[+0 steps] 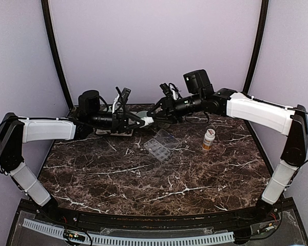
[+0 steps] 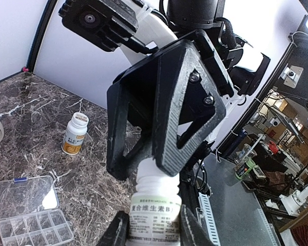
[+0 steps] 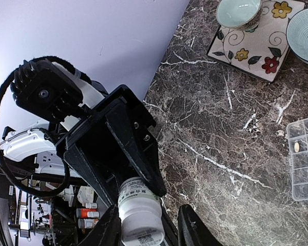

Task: Sort the pills into containers
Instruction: Unscrew the lid of the pill bottle.

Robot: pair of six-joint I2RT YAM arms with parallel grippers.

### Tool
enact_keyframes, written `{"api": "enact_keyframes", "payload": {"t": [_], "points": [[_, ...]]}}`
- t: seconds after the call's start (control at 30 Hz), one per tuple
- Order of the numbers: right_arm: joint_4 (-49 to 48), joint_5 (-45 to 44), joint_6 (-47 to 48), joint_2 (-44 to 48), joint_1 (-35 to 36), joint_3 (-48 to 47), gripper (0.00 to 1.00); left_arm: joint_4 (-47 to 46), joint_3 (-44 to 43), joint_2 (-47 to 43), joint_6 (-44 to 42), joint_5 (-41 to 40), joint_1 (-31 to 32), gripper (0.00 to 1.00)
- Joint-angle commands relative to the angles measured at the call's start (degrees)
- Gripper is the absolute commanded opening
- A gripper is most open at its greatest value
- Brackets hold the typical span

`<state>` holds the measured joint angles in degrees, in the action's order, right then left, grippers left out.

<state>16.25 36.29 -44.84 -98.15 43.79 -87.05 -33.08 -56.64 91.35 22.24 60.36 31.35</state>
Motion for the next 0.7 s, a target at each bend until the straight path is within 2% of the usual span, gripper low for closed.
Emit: {"api": "enact_keyframes", "payload": {"t": [0.0,0.43,0.67], "points": [[-2.47,-0.21,0.19,1.73,-0.46,0.91,0.39,1.24,-1.48,-1.91,-2.02,-0.03,0.03,0.00],[-1.77,0.56,0.23,2.59,-0.38,1.96,0.36,1.45,-1.76,-1.84,-2.60,-1.14,0.05,0.00],[-0.76,0.79,1.50,2.79,-0.12,1.78,0.12,1.55,-2.07,-1.71,-2.51,-1.13,0.02,0.00]]}}
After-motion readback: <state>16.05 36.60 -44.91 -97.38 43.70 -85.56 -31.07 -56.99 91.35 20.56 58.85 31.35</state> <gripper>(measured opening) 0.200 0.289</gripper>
